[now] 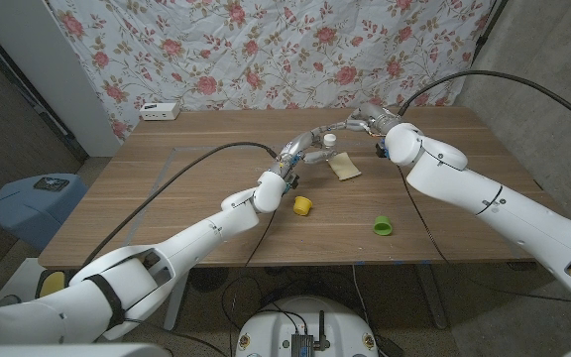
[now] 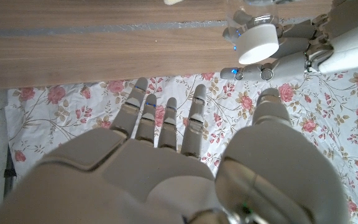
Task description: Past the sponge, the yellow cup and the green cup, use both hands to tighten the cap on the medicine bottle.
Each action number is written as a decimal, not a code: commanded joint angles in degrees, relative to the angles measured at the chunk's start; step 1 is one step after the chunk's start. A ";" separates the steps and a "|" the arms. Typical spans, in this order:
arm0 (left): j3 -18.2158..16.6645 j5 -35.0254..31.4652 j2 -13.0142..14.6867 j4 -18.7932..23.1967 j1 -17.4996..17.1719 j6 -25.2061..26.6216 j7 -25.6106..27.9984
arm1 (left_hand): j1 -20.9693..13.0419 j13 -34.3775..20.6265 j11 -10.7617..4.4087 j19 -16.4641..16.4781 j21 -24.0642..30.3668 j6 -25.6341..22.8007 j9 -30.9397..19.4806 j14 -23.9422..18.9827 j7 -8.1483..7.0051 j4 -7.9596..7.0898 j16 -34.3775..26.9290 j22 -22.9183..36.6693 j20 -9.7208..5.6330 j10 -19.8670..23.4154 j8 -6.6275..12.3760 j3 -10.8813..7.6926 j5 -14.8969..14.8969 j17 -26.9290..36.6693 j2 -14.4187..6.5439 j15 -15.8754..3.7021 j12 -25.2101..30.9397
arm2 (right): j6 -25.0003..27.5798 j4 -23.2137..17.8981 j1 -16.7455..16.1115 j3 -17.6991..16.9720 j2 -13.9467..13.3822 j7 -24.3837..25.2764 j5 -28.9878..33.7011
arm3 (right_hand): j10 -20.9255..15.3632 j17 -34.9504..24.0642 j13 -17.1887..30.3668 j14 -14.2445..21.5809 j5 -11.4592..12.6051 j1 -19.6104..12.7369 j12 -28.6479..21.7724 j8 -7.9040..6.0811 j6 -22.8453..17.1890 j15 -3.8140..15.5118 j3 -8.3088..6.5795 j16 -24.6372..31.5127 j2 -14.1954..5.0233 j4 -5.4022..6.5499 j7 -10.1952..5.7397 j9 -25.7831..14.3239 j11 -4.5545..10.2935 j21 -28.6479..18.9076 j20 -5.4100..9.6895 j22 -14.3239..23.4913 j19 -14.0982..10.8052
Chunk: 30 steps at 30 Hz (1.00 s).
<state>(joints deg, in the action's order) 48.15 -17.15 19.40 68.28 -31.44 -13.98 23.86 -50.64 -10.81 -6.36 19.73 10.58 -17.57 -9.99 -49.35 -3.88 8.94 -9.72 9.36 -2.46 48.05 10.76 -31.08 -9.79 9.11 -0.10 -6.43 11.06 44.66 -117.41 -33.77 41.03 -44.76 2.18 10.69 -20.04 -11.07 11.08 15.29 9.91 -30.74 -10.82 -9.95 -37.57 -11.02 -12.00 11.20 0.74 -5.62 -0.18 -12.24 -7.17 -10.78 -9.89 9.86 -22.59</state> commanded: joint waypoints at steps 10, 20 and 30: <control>-2.37 1.40 2.35 1.27 -1.38 -2.06 -0.20 | -0.24 -0.16 -2.60 -0.36 -0.03 -0.40 -0.18 -0.48 -0.53 -0.14 -0.20 0.13 -2.36 2.86 -0.03 -0.26 -0.25 0.06 -0.36 -4.69 0.19 | -10.06 2.14 -6.90 -6.02 2.58 9.31 -5.85 | 0.30 -0.78 0.10 -0.55 0.68 3.59 -0.37 -0.21 4.42 2.12 -0.28 0.50 -3.90 2.52 1.25 -0.01 -0.92 -0.65 2.80 0.13 -1.05; -4.54 1.49 4.91 6.12 -4.38 0.10 0.72 | -0.18 -0.16 -2.58 -0.40 -0.03 -0.27 -0.18 -0.25 -0.66 -0.19 -0.10 0.13 -2.26 2.78 -0.08 -0.32 -0.25 0.01 -0.36 -4.74 0.16 | -16.31 5.13 -8.66 -7.81 3.43 11.17 -8.51 | 0.28 -0.61 0.09 -0.64 0.73 4.29 -0.42 -0.01 6.78 2.78 -0.33 0.39 -4.32 2.62 1.25 0.05 -1.06 -0.58 3.69 0.11 -1.08; -5.58 1.01 5.79 8.74 -6.27 1.10 1.52 | -0.12 -0.15 -2.57 -0.42 -0.02 0.37 -0.18 -0.22 -0.40 -0.23 -0.14 0.13 -2.13 2.43 -0.30 -0.31 -0.22 0.04 -0.38 -4.74 0.03 | -20.43 7.05 -10.29 -9.58 3.41 12.76 -10.02 | 1.05 -0.32 0.06 -1.48 0.67 5.12 -0.18 0.36 11.88 2.50 -0.32 0.02 -4.47 2.45 -0.31 0.37 -0.51 -0.41 3.94 0.09 -0.68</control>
<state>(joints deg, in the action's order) 43.94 -15.80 23.91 73.96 -35.53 -14.06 24.33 -50.64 -10.78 -6.36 19.73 10.58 -17.90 -9.99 -49.35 -4.21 8.83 -9.71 9.36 -2.46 48.05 10.76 -31.20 -9.66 9.11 -0.10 -6.43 10.97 29.29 -112.74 -41.91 33.69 -41.75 12.90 2.96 -19.62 -11.45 11.06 13.97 10.20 -25.84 -11.04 -9.72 -26.47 -8.48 -12.24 11.20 -3.56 -3.16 -0.11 -11.89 -7.97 -11.08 -6.23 9.88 -22.97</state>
